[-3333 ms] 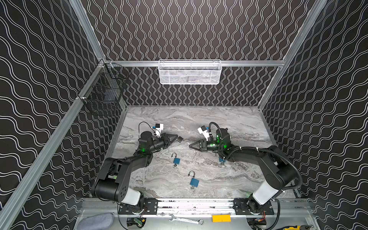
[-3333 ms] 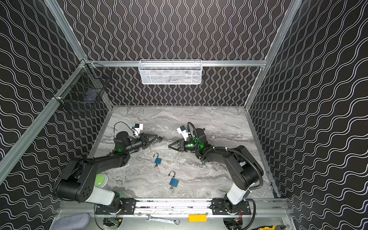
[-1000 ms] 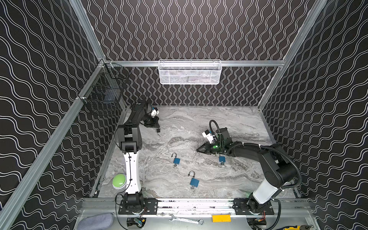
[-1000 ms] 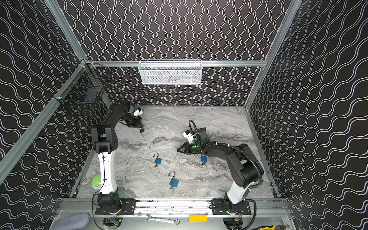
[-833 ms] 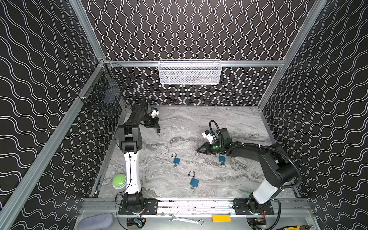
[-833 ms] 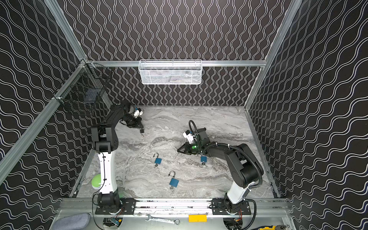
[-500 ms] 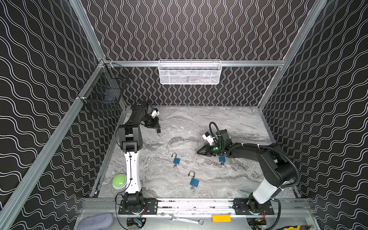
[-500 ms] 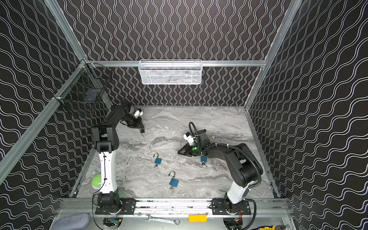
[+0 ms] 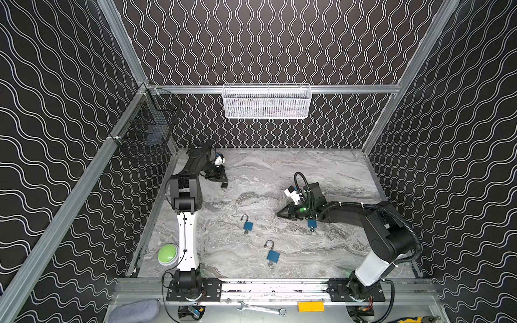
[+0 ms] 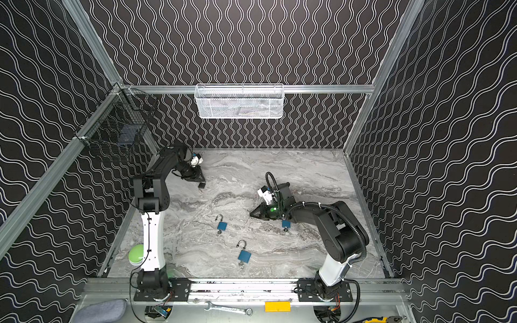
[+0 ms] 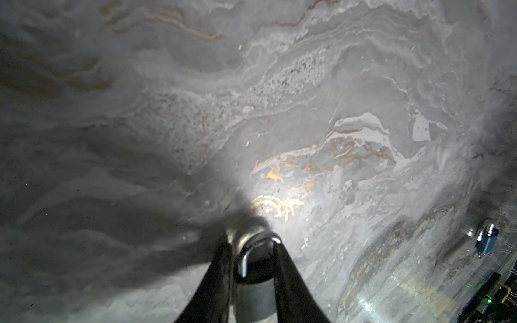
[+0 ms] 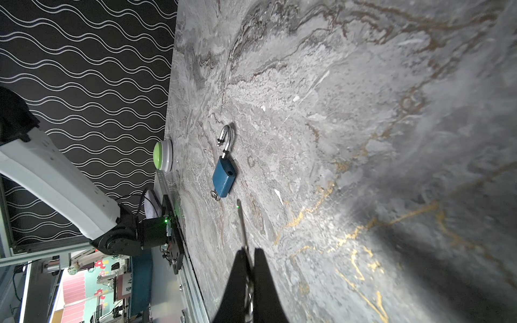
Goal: Lock with the key
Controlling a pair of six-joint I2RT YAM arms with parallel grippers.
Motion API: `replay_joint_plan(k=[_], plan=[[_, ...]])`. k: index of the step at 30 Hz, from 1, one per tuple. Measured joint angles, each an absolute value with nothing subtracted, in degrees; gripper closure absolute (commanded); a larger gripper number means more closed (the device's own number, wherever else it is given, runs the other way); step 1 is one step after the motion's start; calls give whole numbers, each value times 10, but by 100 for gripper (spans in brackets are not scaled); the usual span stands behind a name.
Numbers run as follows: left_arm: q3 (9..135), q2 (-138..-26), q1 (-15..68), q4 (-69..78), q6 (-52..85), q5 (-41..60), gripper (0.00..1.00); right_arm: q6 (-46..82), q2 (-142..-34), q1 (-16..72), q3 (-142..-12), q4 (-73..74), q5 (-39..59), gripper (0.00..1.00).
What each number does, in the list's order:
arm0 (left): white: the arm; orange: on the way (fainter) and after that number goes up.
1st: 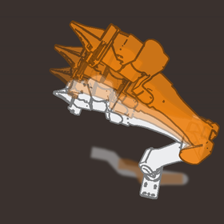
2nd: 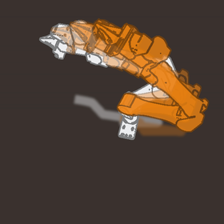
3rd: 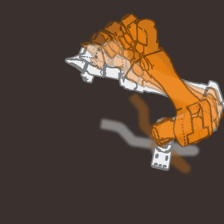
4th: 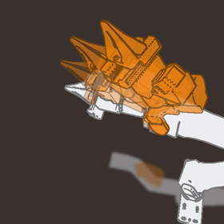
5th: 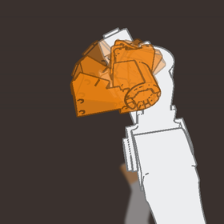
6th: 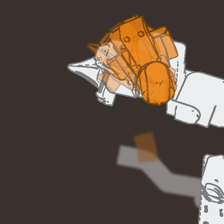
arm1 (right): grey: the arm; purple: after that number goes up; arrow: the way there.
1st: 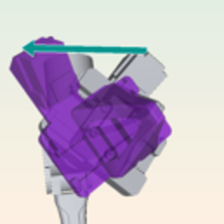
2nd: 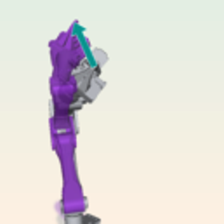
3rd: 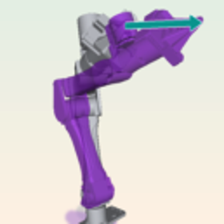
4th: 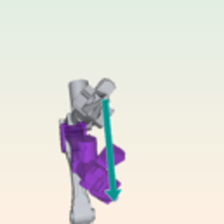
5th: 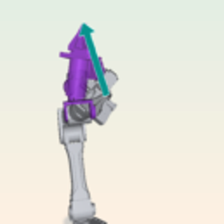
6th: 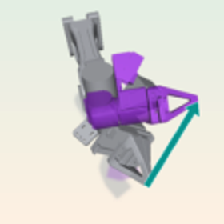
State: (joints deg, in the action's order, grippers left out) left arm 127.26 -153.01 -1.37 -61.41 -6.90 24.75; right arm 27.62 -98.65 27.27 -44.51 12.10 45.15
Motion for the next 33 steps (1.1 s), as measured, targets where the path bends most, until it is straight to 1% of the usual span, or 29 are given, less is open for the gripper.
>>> replay_joint_plan(k=[7,11,16,22,27,33], plan=[[1267,-1518,-11,-604,-44,225,63,276,-986,273,-445,121,451,100],[1238,-1466,-17,-581,-24,215,62,281,-992,273,-460,121,446,100],[1179,-1381,-22,-534,10,206,62,291,-1017,281,-512,116,427,100],[1049,-1249,-22,-467,67,195,61,296,-1065,294,-599,96,393,100],[895,-1118,-22,-390,136,212,61,296,-1130,324,-696,80,360,100],[766,-1013,-22,-344,178,212,61,309,-1196,343,-786,63,317,100]])
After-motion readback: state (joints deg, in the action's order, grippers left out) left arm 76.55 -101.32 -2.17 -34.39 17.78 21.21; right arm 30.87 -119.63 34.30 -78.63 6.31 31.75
